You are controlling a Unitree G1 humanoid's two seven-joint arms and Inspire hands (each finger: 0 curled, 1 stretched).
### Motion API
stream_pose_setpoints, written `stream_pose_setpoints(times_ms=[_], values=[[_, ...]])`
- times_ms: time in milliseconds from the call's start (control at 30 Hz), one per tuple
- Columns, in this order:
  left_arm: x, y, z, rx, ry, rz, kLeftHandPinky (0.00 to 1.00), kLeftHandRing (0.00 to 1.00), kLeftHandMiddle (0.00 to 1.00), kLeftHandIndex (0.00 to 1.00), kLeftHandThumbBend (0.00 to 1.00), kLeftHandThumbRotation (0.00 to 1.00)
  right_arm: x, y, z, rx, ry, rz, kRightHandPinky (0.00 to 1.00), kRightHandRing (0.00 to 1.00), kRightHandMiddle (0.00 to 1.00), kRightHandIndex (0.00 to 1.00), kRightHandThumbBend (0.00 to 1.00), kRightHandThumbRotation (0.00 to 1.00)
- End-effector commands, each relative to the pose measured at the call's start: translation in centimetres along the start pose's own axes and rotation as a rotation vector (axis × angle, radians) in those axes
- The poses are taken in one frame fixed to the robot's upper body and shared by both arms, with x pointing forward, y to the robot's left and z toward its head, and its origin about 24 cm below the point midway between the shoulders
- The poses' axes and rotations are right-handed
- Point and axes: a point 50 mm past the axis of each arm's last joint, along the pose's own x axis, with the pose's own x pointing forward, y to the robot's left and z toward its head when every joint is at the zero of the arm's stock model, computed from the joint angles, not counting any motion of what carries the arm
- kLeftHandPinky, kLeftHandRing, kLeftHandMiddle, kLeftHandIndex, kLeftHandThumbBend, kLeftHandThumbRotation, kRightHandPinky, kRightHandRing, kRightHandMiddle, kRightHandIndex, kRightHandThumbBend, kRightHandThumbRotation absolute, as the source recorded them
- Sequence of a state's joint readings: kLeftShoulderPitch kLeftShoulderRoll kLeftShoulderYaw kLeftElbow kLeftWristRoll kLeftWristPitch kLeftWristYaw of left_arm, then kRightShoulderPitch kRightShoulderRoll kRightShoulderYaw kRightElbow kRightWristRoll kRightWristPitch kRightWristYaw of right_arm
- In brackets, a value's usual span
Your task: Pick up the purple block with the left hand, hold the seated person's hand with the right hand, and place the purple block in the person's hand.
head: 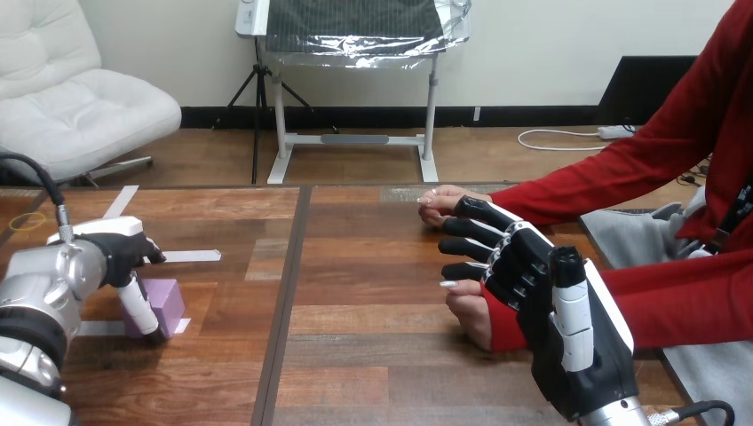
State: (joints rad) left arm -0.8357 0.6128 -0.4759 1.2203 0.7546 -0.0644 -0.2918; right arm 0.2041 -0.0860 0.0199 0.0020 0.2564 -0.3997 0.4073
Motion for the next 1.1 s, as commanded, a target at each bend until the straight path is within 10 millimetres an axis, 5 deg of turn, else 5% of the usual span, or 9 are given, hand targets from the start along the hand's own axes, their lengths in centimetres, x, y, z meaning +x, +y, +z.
stream_pose_setpoints(times_ms=[0, 600, 833, 1067], values=[[-0.56, 3.58, 1.48, 0.033, -0.038, 0.12, 0.86, 0.9, 0.9, 0.88, 0.83, 0.0, 1.66, -0.06, 2.11, -0.036, -0.109, 0.034, 0.68, 0.77, 0.78, 0.81, 0.8, 1.0], [-0.43, 3.25, 1.74, 0.006, -0.049, 0.15, 0.72, 0.82, 0.83, 0.83, 0.74, 0.0, 1.67, -0.06, 2.16, -0.044, -0.114, 0.032, 0.68, 0.76, 0.79, 0.81, 0.8, 1.0], [-0.43, 3.18, 1.76, -0.059, -0.07, 0.142, 0.37, 0.44, 0.52, 0.8, 0.71, 0.0, 1.67, -0.05, 2.17, -0.043, -0.117, 0.031, 0.68, 0.76, 0.78, 0.81, 0.81, 1.0], [-0.5, 3.29, 1.88, -0.079, -0.087, 0.131, 0.22, 0.3, 0.42, 0.78, 0.7, 0.0, 1.64, -0.08, 2.19, -0.046, -0.116, 0.031, 0.68, 0.76, 0.78, 0.81, 0.81, 1.0]])
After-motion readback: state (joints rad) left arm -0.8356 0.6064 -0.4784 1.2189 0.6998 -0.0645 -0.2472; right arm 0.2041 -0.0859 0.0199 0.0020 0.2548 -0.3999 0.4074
